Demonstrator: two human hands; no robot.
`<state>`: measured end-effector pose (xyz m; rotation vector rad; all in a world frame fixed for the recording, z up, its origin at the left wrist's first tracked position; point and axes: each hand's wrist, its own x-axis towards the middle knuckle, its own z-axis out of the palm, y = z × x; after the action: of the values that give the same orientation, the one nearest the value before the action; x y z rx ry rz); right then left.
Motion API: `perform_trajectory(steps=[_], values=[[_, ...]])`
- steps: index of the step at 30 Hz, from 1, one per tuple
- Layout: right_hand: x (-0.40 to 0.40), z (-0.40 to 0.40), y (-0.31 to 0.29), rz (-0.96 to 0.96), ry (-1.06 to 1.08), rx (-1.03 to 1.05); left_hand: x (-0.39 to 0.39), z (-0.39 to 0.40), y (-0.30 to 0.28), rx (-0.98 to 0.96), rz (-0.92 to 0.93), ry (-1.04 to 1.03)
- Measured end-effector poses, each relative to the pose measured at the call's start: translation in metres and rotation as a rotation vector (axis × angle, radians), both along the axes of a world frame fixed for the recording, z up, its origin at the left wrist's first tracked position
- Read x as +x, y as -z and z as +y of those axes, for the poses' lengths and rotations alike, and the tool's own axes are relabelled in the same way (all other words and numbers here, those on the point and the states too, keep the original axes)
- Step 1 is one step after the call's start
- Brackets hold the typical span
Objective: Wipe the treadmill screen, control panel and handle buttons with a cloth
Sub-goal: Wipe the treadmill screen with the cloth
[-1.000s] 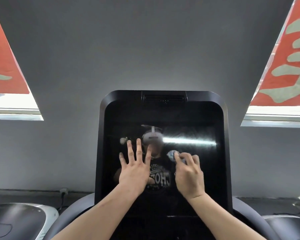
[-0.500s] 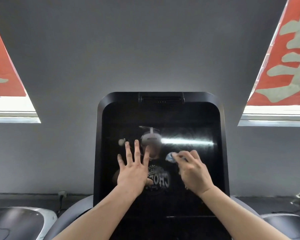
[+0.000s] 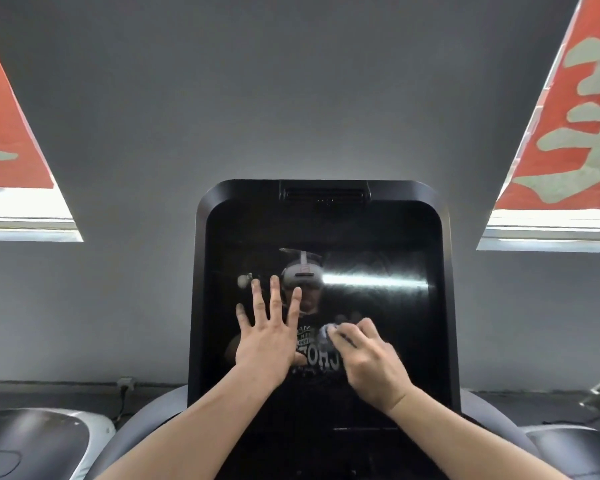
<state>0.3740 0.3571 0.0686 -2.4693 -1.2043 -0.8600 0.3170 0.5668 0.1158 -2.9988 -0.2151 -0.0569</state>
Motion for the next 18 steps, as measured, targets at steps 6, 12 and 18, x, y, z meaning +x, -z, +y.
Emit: perform_trajectory(steps=[6, 12, 18], values=[[0.035, -0.02, -0.019, 0.075, 0.25, 0.233, 0.001, -0.001, -0.003, 0.004, 0.022, 0.004], [0.021, -0.016, -0.012, 0.008, 0.07, 0.028, 0.0, -0.001, -0.003, -0.002, 0.014, 0.002], [-0.01, 0.005, 0.011, 0.018, 0.088, 0.032, 0.0, -0.001, -0.001, -0.009, 0.009, -0.006]])
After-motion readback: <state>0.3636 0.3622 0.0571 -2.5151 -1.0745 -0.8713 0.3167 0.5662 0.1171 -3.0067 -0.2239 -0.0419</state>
